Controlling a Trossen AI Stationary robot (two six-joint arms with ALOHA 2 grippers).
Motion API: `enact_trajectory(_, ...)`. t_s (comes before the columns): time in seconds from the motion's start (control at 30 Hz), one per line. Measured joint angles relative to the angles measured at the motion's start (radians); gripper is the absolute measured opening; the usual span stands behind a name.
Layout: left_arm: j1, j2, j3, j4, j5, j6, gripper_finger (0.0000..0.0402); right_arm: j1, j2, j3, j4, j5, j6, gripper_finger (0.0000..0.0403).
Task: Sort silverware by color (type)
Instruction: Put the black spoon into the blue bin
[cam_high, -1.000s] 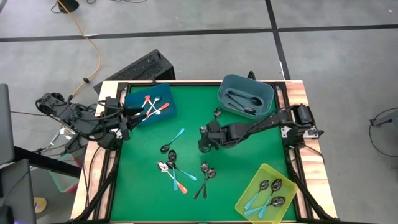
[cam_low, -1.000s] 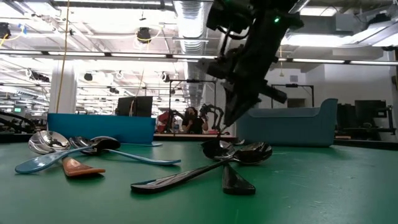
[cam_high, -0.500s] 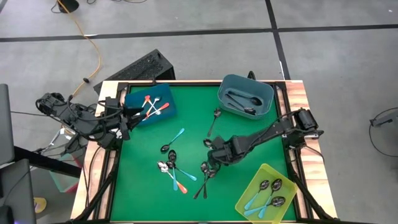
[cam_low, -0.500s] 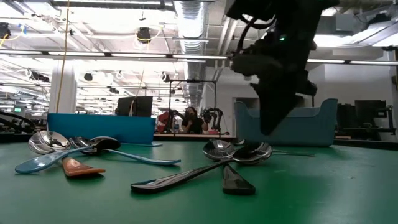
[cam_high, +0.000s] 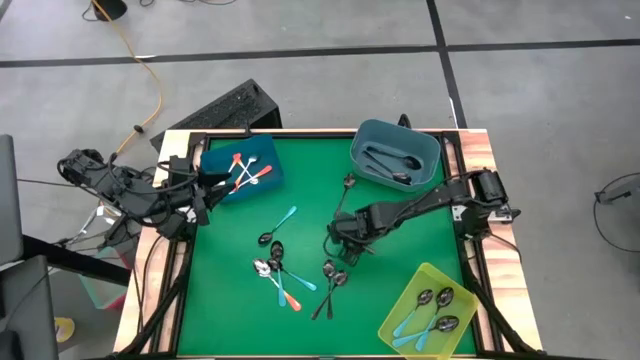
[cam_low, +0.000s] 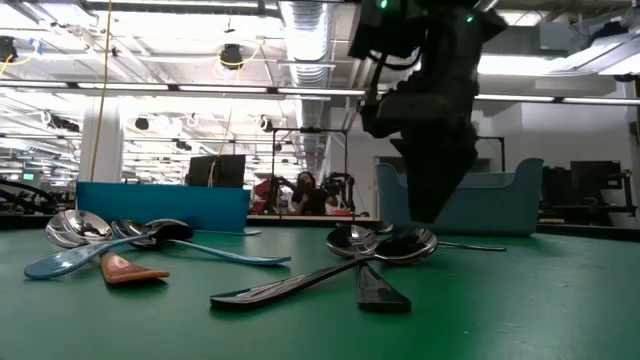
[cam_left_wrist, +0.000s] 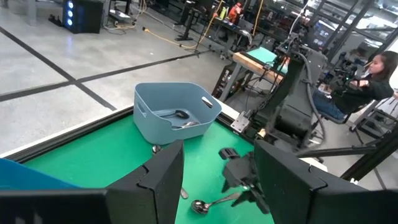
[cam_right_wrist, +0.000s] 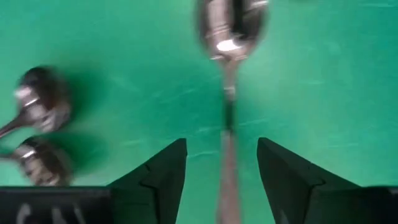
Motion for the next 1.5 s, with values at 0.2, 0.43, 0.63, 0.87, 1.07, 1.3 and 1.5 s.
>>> enact_trajectory(0.2,0.0,0.0,0.0,0.0,-0.001,-0.001,0.0179,-0.063,0.001,0.0,-0.017,-0.004,-0.05,0.021)
enact_trajectory(0.43,0.0,0.0,0.0,0.0,-0.007,-0.002,0.0179,-0.058,0.025,0.002,0.054,-0.033,-0.076,0.0203)
enact_trajectory(0.63,0.0,0.0,0.0,0.0,-0.024,0.004,0.0179,-0.064,0.039,0.001,0.04,-0.037,-0.099,0.0203)
enact_trajectory(0.87,0.0,0.0,0.0,0.0,-0.032,0.004,0.0179,-0.081,0.081,0.003,0.026,-0.065,-0.126,0.0203)
enact_trajectory(1.07,0.0,0.0,0.0,0.0,-0.033,0.004,0.0179,-0.082,0.083,0.003,0.002,-0.053,-0.097,0.0169)
enact_trajectory(1.3,0.0,0.0,0.0,0.0,-0.034,-0.001,0.0179,-0.081,0.084,0.002,-0.017,-0.045,-0.093,0.0048)
enact_trajectory(1.5,0.0,0.0,0.0,0.0,-0.035,-0.001,0.0179,-0.081,0.084,0.002,-0.016,-0.061,-0.083,0.0015)
